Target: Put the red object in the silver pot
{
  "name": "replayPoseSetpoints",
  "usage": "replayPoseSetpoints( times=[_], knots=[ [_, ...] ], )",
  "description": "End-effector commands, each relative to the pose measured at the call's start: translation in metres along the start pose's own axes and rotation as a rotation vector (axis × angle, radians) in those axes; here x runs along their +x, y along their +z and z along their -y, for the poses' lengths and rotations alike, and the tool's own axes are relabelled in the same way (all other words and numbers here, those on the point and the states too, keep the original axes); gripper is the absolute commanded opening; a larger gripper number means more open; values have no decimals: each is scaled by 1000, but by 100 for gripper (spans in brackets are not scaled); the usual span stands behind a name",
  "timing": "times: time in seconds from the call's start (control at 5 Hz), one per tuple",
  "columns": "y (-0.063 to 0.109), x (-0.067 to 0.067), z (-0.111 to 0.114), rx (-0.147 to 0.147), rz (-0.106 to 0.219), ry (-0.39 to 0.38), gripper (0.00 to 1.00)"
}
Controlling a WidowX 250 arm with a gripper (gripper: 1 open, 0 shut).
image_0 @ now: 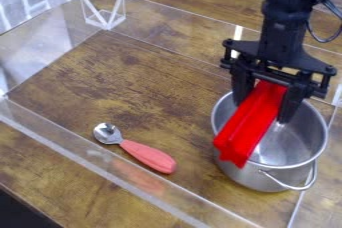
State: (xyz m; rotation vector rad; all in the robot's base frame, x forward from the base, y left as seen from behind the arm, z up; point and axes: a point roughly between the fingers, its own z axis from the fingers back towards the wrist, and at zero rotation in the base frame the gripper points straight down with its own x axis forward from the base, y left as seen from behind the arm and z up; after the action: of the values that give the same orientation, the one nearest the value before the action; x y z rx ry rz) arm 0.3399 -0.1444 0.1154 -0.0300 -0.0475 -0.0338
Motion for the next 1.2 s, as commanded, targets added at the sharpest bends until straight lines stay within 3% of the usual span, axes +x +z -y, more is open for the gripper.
replayPoseSetpoints(
  times=[0.0, 0.4, 0.8, 1.0],
  knots=[
    [50, -5, -1, -26, 105, -28, 0],
    [58, -8, 1, -37, 119, -114, 0],
    [51, 1, -8, -61, 99, -315, 0],
    [49, 9, -13, -56, 95, -259, 0]
  ],
)
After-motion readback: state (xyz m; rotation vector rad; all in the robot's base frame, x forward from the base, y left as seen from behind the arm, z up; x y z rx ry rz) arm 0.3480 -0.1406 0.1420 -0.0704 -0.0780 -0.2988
